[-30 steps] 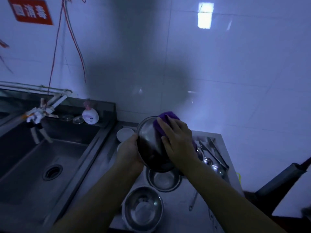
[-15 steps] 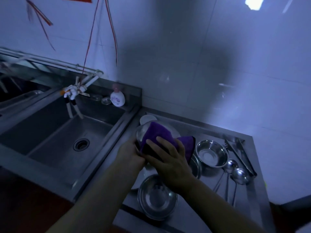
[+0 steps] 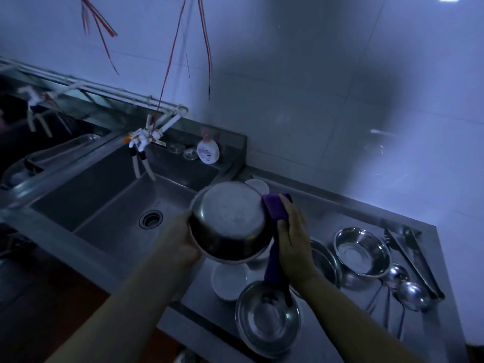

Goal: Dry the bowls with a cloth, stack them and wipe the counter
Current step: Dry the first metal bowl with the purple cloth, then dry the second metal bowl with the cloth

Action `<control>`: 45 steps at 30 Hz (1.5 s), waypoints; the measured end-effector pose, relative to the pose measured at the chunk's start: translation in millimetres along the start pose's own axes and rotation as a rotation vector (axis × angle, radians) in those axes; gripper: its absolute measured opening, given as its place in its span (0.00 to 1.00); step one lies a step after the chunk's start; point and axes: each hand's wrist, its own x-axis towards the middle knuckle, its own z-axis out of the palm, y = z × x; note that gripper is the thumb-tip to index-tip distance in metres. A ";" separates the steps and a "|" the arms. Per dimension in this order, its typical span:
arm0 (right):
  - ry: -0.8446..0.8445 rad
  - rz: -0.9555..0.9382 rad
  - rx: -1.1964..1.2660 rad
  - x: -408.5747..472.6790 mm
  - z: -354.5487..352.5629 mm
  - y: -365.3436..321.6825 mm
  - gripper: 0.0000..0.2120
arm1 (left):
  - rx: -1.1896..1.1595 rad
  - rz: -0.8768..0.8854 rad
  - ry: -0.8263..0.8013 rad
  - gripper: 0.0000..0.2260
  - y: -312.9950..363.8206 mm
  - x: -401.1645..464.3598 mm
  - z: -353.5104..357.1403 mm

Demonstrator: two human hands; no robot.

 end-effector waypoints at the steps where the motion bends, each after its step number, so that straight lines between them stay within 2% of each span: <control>1: -0.002 0.035 -0.004 3.9 5.8 4.6 0.20 | 0.033 0.056 0.014 0.13 11.5 11.0 -6.3; 4: 0.048 0.142 -0.059 13.9 30.3 13.2 0.20 | 0.131 0.213 0.039 0.09 49.4 51.0 -20.6; 6: 0.096 0.196 -0.092 20.3 49.7 19.9 0.19 | 0.291 0.273 0.102 0.07 72.2 82.3 -32.8; 8: 0.164 0.315 -0.088 30.3 70.6 24.0 0.20 | 0.601 0.292 0.110 0.06 92.5 116.0 -46.7; 10: 0.217 0.446 -0.060 36.8 91.4 29.4 0.19 | 0.952 0.354 0.026 0.06 103.4 148.9 -58.7; 12: 0.255 0.550 -0.052 40.9 110.0 33.7 0.19 | 1.267 0.491 -0.017 0.07 106.5 177.9 -71.1; 14: 0.300 0.619 -0.038 43.4 128.4 35.2 0.18 | 1.437 0.620 -0.107 0.05 106.6 201.1 -81.0; 17: 0.368 0.683 0.005 43.8 152.6 30.4 0.18 | 1.563 0.772 -0.271 0.10 105.5 227.9 -90.6; 20: 0.418 0.719 0.012 37.8 169.3 27.4 0.18 | 1.700 0.811 -0.424 0.16 104.5 246.6 -90.7; 24: 0.482 0.733 -0.007 27.4 180.5 26.0 0.18 | 1.808 1.024 -0.603 0.13 105.6 255.8 -85.7; 26: 0.521 0.744 -0.027 21.4 182.2 25.8 0.19 | 1.884 1.012 -0.629 0.07 101.2 262.2 -88.3; 28: 0.540 0.751 -0.048 15.5 182.1 27.0 0.20 | 1.954 0.970 -0.609 0.06 94.9 273.8 -91.2; 31: 0.547 0.775 -0.034 6.6 180.5 31.9 0.20 | 2.075 0.972 -0.708 0.11 92.3 277.0 -90.4; 34: 0.563 0.797 -0.023 1.1 181.5 35.9 0.19 | 2.130 1.055 -0.687 0.16 88.0 279.7 -93.1; 45: 0.649 0.846 0.004 -7.7 173.7 44.7 0.18 | 2.155 1.067 -0.691 0.18 78.7 283.1 -101.5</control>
